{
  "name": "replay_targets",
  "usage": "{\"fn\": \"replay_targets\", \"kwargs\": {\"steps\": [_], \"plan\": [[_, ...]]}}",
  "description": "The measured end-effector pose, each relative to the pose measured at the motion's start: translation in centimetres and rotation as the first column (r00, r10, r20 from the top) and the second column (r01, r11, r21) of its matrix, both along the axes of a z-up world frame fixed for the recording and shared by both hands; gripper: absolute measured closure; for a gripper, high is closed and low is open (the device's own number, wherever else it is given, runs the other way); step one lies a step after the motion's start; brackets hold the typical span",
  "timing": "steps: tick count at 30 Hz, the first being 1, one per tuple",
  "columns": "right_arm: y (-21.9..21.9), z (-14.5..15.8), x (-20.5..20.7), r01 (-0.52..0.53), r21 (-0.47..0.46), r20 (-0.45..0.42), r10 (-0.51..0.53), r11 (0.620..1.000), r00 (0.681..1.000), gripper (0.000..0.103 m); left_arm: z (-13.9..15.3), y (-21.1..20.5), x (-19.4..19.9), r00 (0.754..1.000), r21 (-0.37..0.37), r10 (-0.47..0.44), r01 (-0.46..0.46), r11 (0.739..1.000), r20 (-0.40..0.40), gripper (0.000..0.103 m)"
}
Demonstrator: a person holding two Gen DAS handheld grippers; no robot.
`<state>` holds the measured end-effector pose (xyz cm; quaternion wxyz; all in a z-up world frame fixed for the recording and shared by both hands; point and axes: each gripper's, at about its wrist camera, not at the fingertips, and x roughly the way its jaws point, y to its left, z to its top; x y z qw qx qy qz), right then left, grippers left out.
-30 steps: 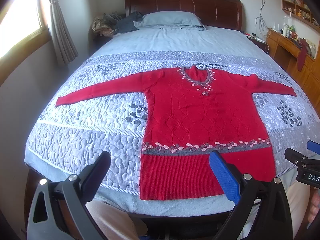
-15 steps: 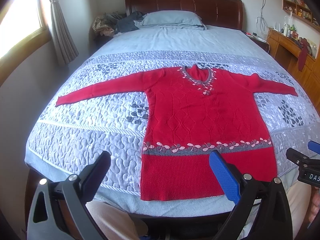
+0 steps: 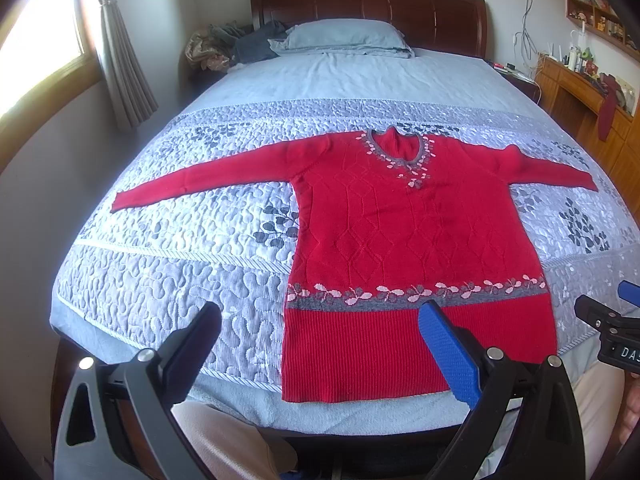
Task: Fold small clothes
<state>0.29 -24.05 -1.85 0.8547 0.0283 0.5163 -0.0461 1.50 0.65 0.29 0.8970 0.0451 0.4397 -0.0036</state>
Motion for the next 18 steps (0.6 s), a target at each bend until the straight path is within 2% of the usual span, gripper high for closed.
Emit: {"fn": "replay_targets", "kwargs": {"steps": [13, 18], "plan": [[-0.1, -0.3, 0.7, -0.004, 0.001, -0.004, 0.004, 1.000, 1.000, 0.003, -0.6, -0.3, 0.6, 1.000, 0.005, -0.001, 0.001, 1.000, -0.015, 0.004], [-2.6, -0.8, 2.4, 0.005, 0.029, -0.021, -0.004, 1.000, 1.000, 0.003, -1.6, -1.1, 2.5, 0.998, -0.002, 0.008, -0.008, 1.000, -0.056, 0.004]]}}
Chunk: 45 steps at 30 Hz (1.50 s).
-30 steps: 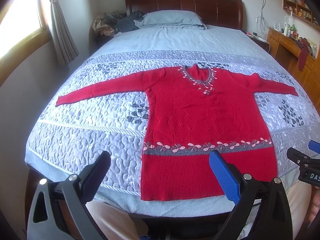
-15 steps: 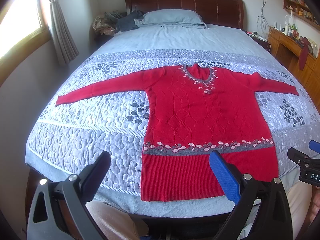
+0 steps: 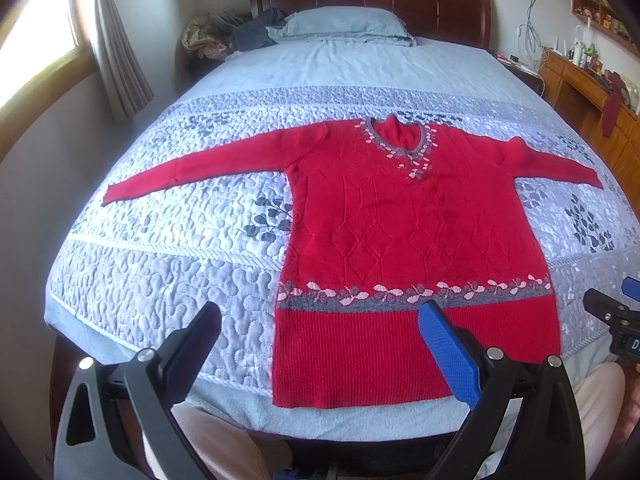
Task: Fold small clothes
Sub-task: 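Grasp the cuff of a red sweater sleeve with the right tool, then fold the held sleeve across the sweater body and open the right tool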
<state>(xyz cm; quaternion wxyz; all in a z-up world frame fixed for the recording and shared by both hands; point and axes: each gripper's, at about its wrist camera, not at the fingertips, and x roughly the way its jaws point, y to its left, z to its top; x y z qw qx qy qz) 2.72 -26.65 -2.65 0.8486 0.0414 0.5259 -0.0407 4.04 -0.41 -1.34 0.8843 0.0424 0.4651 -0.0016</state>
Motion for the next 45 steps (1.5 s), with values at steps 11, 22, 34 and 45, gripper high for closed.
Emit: {"fn": "replay_targets", "kwargs": {"steps": [11, 22, 34, 45], "plan": [[-19.5, 0.0, 10.6, 0.199, -0.073, -0.002, -0.199, 0.977, 0.980, 0.003, 0.9, -9.8, 13.1, 0.999, -0.028, -0.016, 0.017, 0.999, 0.043, 0.004], [-43.0, -8.1, 24.1, 0.357, -0.070, -0.190, -0.364, 0.931, 0.912, 0.003, -2.9, -26.6, 27.7, 0.995, -0.038, -0.099, 0.099, 0.994, 0.011, 0.004], [-53.0, -14.3, 27.1, 0.520, 0.105, -0.261, -0.480, 0.848, 0.837, 0.023, -8.3, -29.1, 30.9, 0.993, 0.016, -0.117, 0.117, 0.993, -0.037, 0.004], [-49.4, -8.8, 26.3, 0.432, 0.149, -0.116, -0.418, 0.890, 0.901, 0.096, -8.7, -23.1, 30.8, 0.998, 0.045, -0.031, 0.033, 0.998, -0.054, 0.004]]}}
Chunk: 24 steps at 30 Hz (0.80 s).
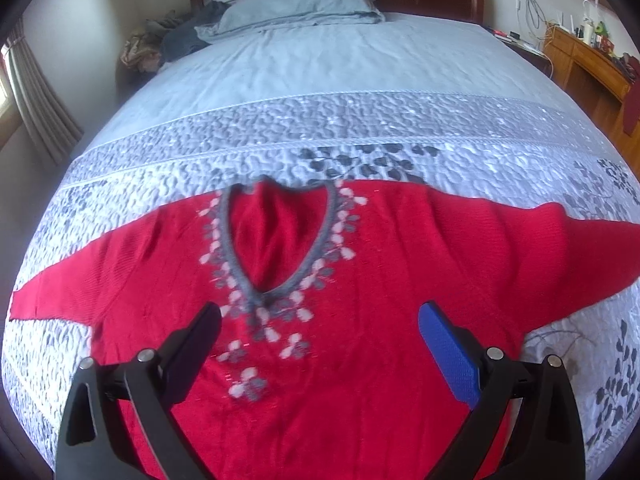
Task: Fold small clothes
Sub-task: 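Fold the held sleeve across the sweater body and open the right tool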
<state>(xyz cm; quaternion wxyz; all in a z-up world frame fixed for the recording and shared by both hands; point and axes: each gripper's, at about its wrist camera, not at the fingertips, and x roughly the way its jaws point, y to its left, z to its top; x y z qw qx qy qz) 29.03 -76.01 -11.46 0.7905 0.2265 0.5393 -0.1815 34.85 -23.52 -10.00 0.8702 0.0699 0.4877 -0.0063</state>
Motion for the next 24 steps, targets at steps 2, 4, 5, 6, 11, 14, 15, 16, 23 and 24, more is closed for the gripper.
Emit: {"fn": "replay_targets", "kwargs": {"steps": [2, 4, 5, 6, 11, 14, 15, 16, 23, 24], "plan": [[2.3, 1.6, 0.6, -0.048, -0.047, 0.027, 0.049, 0.998, 0.998, 0.096, 0.1, 1.9, -0.4, 1.000, 0.000, 0.026, -0.026, 1.000, -0.006, 0.004], [4.5, 2.8, 1.0, -0.101, -0.095, 0.036, 0.105, 0.990, 0.994, 0.096, 0.2, 3.8, -0.5, 0.998, -0.009, 0.057, -0.057, 0.998, -0.018, 0.004], [6.0, 3.2, 1.3, -0.131, -0.112, 0.039, 0.137, 0.985, 0.990, 0.096, 0.2, 4.7, -0.6, 0.997, -0.015, 0.071, -0.071, 0.997, -0.023, 0.004], [8.0, 3.8, 1.5, -0.166, -0.127, 0.044, 0.173, 0.978, 0.984, 0.096, 0.3, 5.7, -0.7, 0.996, -0.021, 0.084, -0.085, 0.996, -0.028, 0.004], [18.5, 4.6, 3.0, -0.349, -0.165, 0.034, 0.359, 0.922, 0.933, 0.096, 0.3, 10.8, -0.8, 0.987, -0.026, 0.153, -0.154, 0.988, -0.046, 0.004], [25.3, 3.9, 4.1, -0.445, -0.155, 0.031, 0.454, 0.882, 0.890, 0.096, 0.3, 13.5, -0.8, 0.981, -0.025, 0.186, -0.187, 0.982, -0.048, 0.004], [27.9, 3.5, 4.4, -0.475, -0.152, 0.032, 0.485, 0.867, 0.874, 0.096, 0.3, 14.5, -0.8, 0.979, -0.023, 0.196, -0.198, 0.980, -0.049, 0.004], [30.3, 3.3, 4.9, -0.503, -0.139, 0.041, 0.512, 0.853, 0.858, 0.096, 0.3, 15.0, -0.9, 0.978, -0.022, 0.201, -0.203, 0.979, -0.049, 0.004], [43.2, 0.5, 7.4, -0.634, -0.010, 0.073, 0.633, 0.773, 0.771, 0.090, 0.2, 17.5, -0.9, 0.973, -0.076, 0.219, -0.225, 0.971, -0.075, 0.004], [44.5, -0.7, 7.6, -0.651, 0.027, 0.056, 0.649, 0.758, 0.758, 0.087, 0.2, 17.5, -0.8, 0.974, -0.089, 0.213, -0.220, 0.971, -0.079, 0.004]]}}
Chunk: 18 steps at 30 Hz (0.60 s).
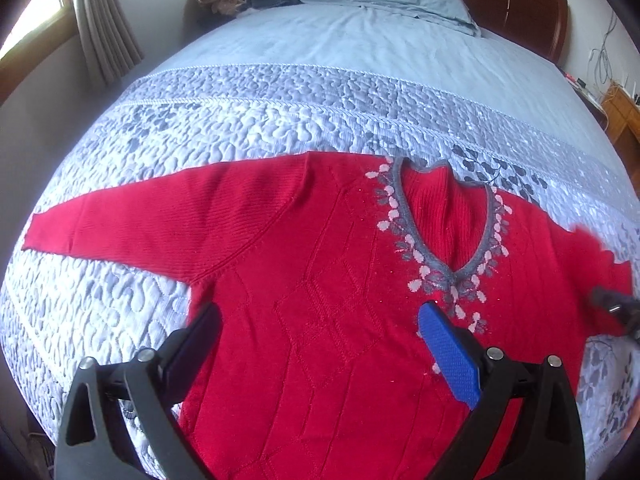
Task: Fold small clothes
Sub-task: 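Fold the held sleeve across the sweater body and open the right tool, then grasp the other sleeve near the shoulder with the left tool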
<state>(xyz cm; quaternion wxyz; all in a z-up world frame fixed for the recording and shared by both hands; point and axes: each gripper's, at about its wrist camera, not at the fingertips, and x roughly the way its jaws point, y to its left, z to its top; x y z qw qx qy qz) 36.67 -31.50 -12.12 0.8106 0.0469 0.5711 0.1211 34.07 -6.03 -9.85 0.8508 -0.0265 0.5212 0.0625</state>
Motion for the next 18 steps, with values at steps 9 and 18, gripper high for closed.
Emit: {"fn": "replay_targets", "kwargs": {"steps": [9, 18], "plan": [[-5.9, 0.3, -5.6, 0.105, 0.070, 0.022, -0.106, 0.992, 0.994, 0.075, -1.3, -5.5, 1.3, 0.973, -0.279, -0.220, 0.193, 0.941, -0.067, 0.005], [-11.0, -0.3, -12.0, 0.170, 0.063, 0.079, -0.175, 0.983, 0.981, 0.075, -7.5, -15.1, 5.1, 0.904, -0.457, -0.343, 0.199, 0.867, -0.256, 0.031]]}}
